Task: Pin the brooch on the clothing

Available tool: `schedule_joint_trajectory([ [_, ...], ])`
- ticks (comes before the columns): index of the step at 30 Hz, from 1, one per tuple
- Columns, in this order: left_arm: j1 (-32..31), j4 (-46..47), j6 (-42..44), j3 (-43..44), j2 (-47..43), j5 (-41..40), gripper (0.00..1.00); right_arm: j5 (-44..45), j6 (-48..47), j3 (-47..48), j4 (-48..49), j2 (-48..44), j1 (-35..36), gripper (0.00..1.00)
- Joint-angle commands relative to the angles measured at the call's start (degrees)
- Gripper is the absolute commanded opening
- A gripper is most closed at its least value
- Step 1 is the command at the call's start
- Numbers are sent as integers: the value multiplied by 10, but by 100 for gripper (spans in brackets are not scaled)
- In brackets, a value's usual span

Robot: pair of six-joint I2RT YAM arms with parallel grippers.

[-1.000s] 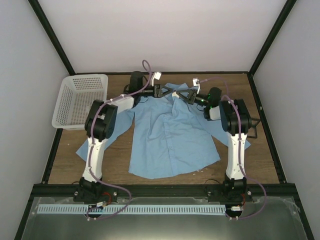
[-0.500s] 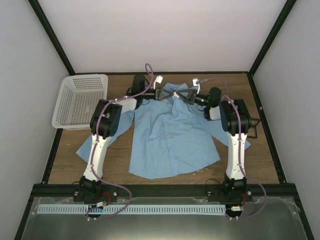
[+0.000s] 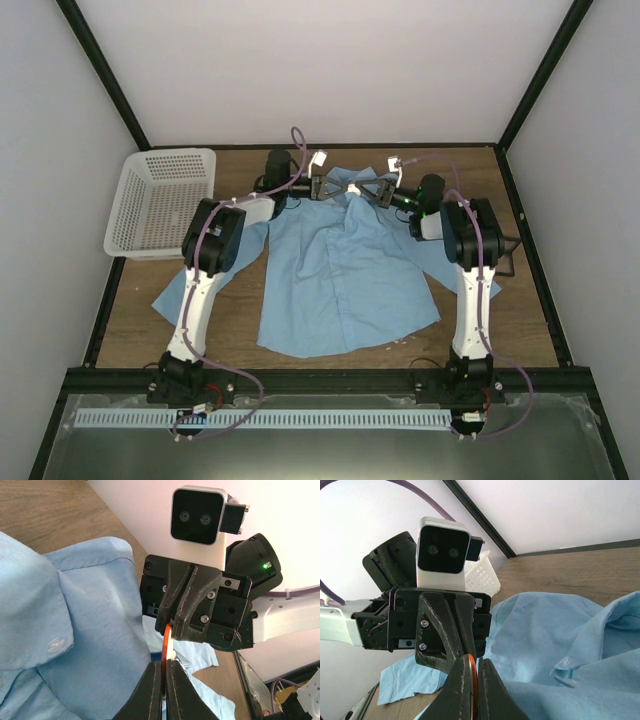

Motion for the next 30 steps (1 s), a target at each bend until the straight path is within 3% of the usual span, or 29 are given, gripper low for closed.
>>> schedule_joint_trajectory([
  [1, -1, 30, -4, -13, -11, 1, 1, -12, -10, 14, 6, -7, 5, 1],
  [14, -7, 17, -10, -8, -8, -9, 9, -19, -21, 24, -12, -10, 5, 1],
  [23, -9, -1, 3, -7, -16, -9, 4, -18, -28, 28, -32, -13, 6, 1],
  [30, -11, -26, 15, 0, -15, -10, 11, -21, -43, 31, -49, -19, 6, 1],
])
